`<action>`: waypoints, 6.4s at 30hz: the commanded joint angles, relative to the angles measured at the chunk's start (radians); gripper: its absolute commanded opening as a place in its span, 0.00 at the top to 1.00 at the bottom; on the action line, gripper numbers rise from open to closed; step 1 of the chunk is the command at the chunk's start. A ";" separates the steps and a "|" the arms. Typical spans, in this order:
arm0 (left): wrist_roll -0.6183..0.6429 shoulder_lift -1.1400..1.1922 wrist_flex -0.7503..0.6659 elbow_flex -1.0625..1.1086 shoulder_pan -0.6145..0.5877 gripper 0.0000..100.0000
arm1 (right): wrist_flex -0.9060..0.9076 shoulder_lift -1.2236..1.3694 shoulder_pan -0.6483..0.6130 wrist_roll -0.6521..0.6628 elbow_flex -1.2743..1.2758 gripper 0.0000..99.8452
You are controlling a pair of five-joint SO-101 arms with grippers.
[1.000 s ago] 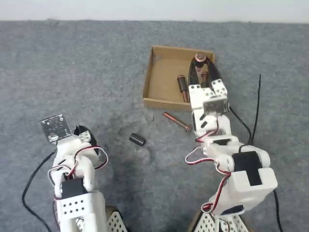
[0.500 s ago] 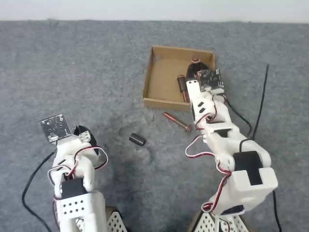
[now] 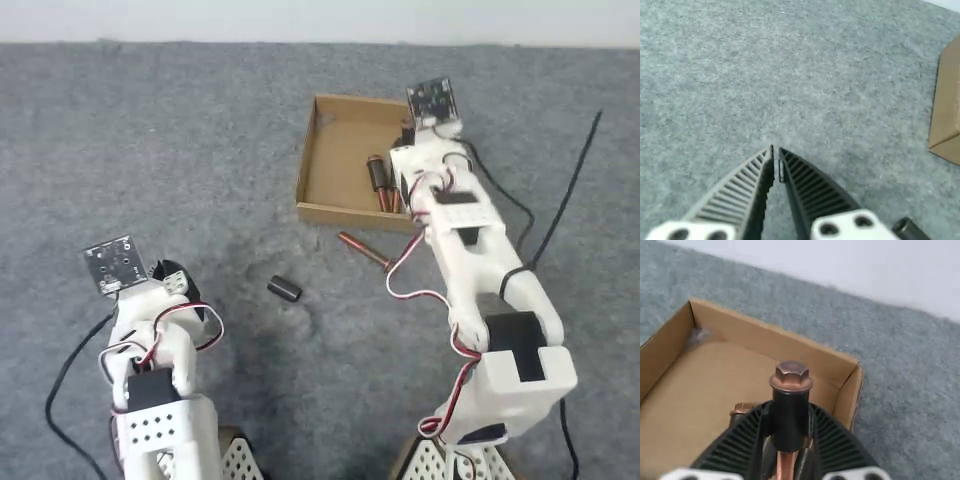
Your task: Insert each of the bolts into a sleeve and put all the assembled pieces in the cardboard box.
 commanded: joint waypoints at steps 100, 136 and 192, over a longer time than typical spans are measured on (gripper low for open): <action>-0.232 -0.008 0.143 -0.012 -0.184 0.99 | 0.673 -0.573 -0.737 -0.072 0.224 0.87; -0.232 -0.012 0.141 -0.012 -0.180 0.99 | 0.639 0.039 -0.677 -0.117 -0.077 0.87; -0.230 -0.011 0.141 -0.012 -0.089 0.99 | 0.682 -0.995 0.406 0.104 0.842 0.99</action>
